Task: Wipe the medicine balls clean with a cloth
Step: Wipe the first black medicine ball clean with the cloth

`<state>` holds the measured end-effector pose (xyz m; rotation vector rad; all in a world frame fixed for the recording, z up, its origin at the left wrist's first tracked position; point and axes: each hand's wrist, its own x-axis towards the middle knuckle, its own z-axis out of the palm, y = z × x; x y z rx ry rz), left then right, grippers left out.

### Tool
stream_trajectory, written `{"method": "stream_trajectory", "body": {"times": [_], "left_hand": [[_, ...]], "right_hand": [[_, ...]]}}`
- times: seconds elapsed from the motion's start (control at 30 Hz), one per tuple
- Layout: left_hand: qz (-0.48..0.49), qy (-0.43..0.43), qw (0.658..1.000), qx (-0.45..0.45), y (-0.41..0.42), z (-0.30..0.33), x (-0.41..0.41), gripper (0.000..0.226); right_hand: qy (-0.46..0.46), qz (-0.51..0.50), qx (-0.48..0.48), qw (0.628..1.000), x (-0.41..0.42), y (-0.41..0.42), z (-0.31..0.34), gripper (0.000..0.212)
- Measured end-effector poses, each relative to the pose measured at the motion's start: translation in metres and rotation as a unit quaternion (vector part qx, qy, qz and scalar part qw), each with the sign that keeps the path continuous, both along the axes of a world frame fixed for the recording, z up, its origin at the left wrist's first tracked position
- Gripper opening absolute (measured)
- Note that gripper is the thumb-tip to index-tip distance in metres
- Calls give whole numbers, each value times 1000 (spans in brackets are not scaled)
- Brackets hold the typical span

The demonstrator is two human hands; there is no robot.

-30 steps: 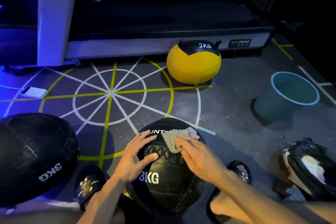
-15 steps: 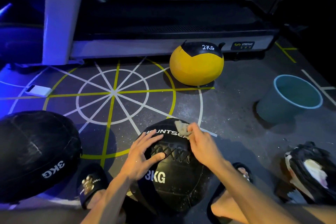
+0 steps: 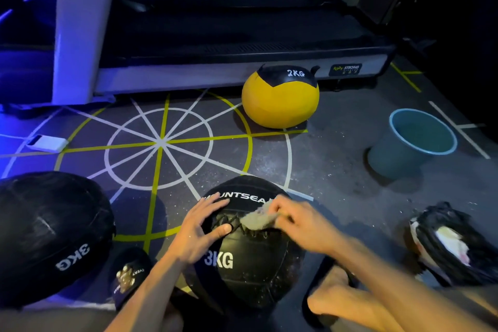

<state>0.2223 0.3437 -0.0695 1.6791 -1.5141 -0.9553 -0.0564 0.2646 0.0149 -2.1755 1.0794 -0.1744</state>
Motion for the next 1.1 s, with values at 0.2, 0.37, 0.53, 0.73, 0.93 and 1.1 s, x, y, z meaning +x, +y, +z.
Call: {"method": "stream_trajectory", "body": {"times": [0.2, 0.37, 0.53, 0.73, 0.93, 1.1], "left_hand": [[0, -1, 1000, -3, -8, 5, -3, 74], [-1, 7, 1000, 12, -16, 0, 3, 71], [-6, 2, 1000, 15, -17, 0, 1, 71], [11, 9, 1000, 17, -30, -2, 0, 66], [17, 27, 999, 25, -33, 5, 0, 68], [19, 20, 999, 34, -41, 8, -4, 65]], "right_hand": [[-10, -204, 0, 979, -21, -14, -9, 12], [-124, -211, -13, 970, -3, 55, -34, 12], [-111, -230, 5, 967, -27, 33, -11, 20], [-128, -373, -52, 918, -27, 5, -20, 16], [-63, -199, -164, 964, -3, 54, -47, 19], [30, -21, -244, 969, -32, 59, -42, 21]]}}
